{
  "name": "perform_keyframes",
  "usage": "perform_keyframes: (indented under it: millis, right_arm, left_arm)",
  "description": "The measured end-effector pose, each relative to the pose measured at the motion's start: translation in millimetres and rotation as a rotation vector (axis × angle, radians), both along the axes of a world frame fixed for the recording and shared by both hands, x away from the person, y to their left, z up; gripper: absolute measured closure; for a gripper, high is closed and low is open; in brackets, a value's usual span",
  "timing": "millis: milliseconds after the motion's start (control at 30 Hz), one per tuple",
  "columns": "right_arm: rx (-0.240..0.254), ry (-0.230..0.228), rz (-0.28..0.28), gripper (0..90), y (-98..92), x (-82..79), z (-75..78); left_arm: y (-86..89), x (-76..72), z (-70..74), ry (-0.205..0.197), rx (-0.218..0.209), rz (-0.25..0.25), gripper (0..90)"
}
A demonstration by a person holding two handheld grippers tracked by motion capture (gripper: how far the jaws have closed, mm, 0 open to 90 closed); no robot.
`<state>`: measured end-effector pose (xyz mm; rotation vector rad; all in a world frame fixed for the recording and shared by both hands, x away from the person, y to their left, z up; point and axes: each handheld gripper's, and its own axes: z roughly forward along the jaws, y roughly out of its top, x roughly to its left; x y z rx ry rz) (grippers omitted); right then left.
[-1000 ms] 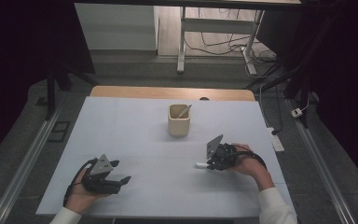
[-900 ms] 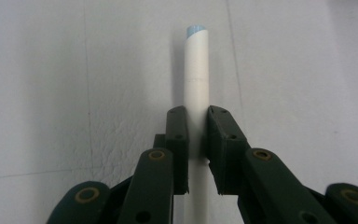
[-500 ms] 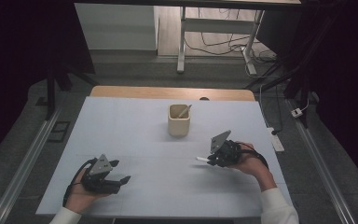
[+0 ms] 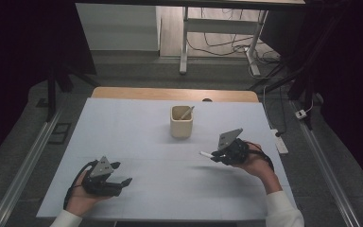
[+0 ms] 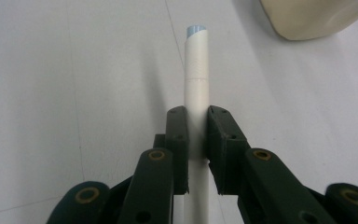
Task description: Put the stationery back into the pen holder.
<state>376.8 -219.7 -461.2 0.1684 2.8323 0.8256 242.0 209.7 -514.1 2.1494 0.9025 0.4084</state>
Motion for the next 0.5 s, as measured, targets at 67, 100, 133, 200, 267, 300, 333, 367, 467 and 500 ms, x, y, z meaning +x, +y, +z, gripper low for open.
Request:
perform_keyframes:
  millis: [67, 100, 133, 200, 267, 300, 333, 367, 467, 500]
  right_arm:
    - [0.011, -0.003, -0.003, 77.8, -1.0, 0.3, 1.2]
    - [0.019, -0.001, -0.007, 77.8, -1.3, 0.2, 1.5]
    - [0.025, -0.004, -0.007, 77.8, -1.7, 0.5, 1.9]
    - [0.035, -0.001, -0.015, 77.8, -2.6, 0.4, 3.2]
    - [0.045, -0.008, -0.018, 77.8, -3.2, 0.6, 3.8]
    - [0.048, -0.008, -0.02, 77.8, -3.6, 0.6, 4.2]
    - [0.056, -0.006, -0.022, 77.8, -3.9, 0.6, 4.5]
    - [0.061, -0.004, -0.021, 77.7, -4.2, 0.7, 5.2]
    - [0.087, -0.006, -0.021, 77.7, -4.3, 0.6, 6.0]
    - [0.098, -0.004, -0.024, 77.7, -4.4, 0.5, 6.6]
  left_arm:
    - [-0.1, 0.0, -0.1, 0.0, 0.001, -0.001, 25.8]
    - [-0.2, 0.1, -0.2, 0.0, 0.002, -0.001, 25.8]
    - [-0.2, 0.1, -0.2, 0.001, 0.002, -0.001, 25.8]
    - [0.0, 0.1, -0.2, 0.0, 0.001, 0.0, 25.8]
    - [0.0, 0.1, -0.2, 0.0, 0.001, 0.0, 25.8]
    - [0.1, 0.1, -0.2, 0.0, 0.001, 0.001, 25.8]
    - [0.1, 0.1, -0.2, 0.0, 0.0, 0.001, 25.8]
    - [0.0, 0.1, -0.3, 0.0, 0.001, 0.001, 25.8]
    - [0.1, 0.2, -0.4, 0.0, 0.0, 0.002, 25.8]
    - [0.1, 0.2, -0.4, 0.0, -0.001, 0.003, 25.8]
